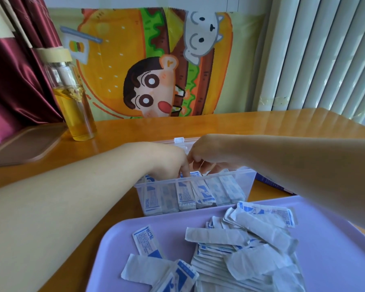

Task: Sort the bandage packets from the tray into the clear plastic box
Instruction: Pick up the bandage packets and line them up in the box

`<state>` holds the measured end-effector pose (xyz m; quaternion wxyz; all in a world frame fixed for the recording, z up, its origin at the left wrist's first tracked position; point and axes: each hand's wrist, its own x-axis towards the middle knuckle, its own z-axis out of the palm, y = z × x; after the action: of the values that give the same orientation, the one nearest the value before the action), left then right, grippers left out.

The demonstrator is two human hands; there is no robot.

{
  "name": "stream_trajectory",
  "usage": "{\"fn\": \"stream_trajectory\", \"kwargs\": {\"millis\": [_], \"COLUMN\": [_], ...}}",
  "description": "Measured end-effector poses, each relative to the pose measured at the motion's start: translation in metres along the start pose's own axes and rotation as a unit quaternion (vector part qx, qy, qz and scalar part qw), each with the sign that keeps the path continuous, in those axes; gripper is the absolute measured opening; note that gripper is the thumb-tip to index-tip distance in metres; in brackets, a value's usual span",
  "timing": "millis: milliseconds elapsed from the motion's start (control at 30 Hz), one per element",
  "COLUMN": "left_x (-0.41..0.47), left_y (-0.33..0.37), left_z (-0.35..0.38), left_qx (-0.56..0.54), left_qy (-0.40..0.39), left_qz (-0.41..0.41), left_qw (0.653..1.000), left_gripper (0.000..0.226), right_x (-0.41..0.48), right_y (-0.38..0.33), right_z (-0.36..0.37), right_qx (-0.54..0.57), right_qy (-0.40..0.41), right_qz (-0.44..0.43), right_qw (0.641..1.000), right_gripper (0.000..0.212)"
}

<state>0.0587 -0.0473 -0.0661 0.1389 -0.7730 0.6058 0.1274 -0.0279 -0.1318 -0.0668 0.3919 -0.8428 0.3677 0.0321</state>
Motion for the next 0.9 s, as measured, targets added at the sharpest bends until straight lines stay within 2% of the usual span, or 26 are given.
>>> {"fn": "stream_trajectory", "kwargs": {"millis": [100,200,433,567,800,900], "left_x": [-0.002,-0.006,-0.008,-0.01,-0.01,-0.012], "left_y": [-0.001,0.0,-0.002,0.002,0.004,0.002], "left_z": [0.001,0.0,-0.001,-0.004,-0.007,-0.008], "left_qx": [-0.015,-0.025,-0.053,-0.086,-0.101,-0.126], "left_qy": [0.003,0.001,-0.001,-0.019,-0.042,-0.025], "left_qz": [-0.003,-0.009,-0.014,-0.011,-0.03,-0.031], "left_qw": [1.0,1.0,0.999,0.996,0.994,0.991], "left_gripper": [0.042,0.04,0.033,0.02,0.022,0.025], "right_x": [0.0,-0.004,-0.006,-0.003,-0.002,-0.006], "right_y": [-0.002,-0.003,-0.006,-0.006,-0.006,-0.006], "right_z": [0.0,0.001,0.004,0.005,0.004,0.001], "right_qx": [-0.057,-0.097,-0.178,-0.188,-0.202,-0.173], "right_qy": [-0.017,-0.054,-0.058,-0.048,-0.065,-0.055], "right_qz": [-0.006,-0.025,-0.031,-0.029,-0.039,-0.054], "right_qw": [0.998,0.994,0.982,0.981,0.976,0.982], "right_gripper": [0.014,0.019,0.025,0.026,0.02,0.022]}}
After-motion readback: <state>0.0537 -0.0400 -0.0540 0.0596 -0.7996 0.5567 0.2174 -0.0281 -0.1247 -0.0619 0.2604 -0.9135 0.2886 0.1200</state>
